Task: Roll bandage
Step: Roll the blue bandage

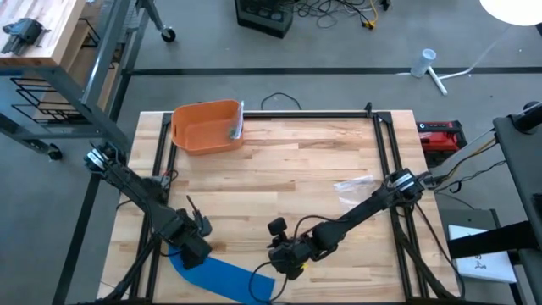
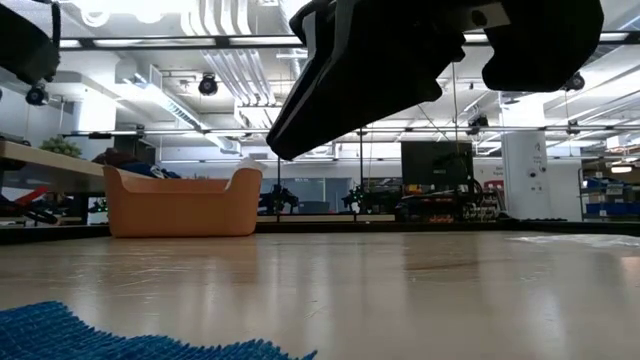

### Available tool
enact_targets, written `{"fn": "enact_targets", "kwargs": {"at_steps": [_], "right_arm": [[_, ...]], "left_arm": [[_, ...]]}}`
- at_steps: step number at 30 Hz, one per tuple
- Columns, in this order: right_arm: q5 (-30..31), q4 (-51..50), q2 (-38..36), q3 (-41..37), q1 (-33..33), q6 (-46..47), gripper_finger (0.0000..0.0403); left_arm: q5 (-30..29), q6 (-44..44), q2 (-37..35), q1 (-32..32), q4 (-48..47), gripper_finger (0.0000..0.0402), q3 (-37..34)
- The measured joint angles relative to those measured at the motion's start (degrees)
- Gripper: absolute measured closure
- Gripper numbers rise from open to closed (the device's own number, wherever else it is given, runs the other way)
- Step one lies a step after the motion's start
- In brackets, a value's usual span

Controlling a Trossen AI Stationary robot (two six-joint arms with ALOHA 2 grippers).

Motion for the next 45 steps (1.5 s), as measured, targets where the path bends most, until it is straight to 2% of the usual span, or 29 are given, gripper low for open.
{"fn": "enact_targets", "kwargs": {"at_steps": [6, 18, 29, 34, 39, 45], "right_arm": [[0.0, 0.0, 0.0, 0.0, 0.0, 1.0, 0.0333], [0.0, 1.3, 0.0, 0.0, 0.0, 3.6, 0.0355], [0.0, 1.3, 0.0, 0.0, 0.0, 4.9, 0.0334], [0.0, 1.2, 0.0, 0.0, 0.0, 2.8, 0.0328], [0.0, -0.1, -0.6, 0.0, 0.2, 0.4, 0.0334], [0.1, -11.1, -5.6, 0.0, 0.2, 2.5, 0.0356]], "left_arm": [[-1.6, 0.5, 0.0, -0.7, 2.7, 0.0249, -3.7], [0.9, 0.9, -0.1, -0.7, 15.8, 0.0249, -11.8], [-0.1, 0.3, 0.0, -0.7, 19.6, 0.0249, -15.2], [-6.1, -2.1, 0.0, -0.4, 19.5, 0.0256, -14.6], [-13.5, 0.2, 0.0, 0.4, 19.6, 0.0289, -12.0], [-21.8, 7.0, 0.0, 2.6, 19.6, 0.0333, -6.8]]}}
